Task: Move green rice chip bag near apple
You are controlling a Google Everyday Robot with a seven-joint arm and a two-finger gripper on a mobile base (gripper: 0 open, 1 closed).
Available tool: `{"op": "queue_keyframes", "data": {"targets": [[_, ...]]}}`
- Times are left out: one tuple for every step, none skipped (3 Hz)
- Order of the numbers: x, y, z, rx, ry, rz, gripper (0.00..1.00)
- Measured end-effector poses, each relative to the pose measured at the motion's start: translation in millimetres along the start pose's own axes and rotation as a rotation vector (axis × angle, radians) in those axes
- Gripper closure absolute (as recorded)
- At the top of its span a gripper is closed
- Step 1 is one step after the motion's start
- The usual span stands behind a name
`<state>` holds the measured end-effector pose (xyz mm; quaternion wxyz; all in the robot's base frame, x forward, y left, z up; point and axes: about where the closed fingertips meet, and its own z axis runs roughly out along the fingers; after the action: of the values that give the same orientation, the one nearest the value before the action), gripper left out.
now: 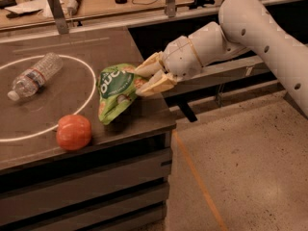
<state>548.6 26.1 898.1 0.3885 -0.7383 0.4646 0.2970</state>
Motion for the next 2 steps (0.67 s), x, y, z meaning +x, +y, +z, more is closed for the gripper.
{"op": "queue_keyframes", "data": {"targets": [[-0.7,0.1,2.2,-0.004,-0.002,-0.001,0.07],[-1.2,0.1,3.6,-0.006,-0.003,-0.002,0.00]]}}
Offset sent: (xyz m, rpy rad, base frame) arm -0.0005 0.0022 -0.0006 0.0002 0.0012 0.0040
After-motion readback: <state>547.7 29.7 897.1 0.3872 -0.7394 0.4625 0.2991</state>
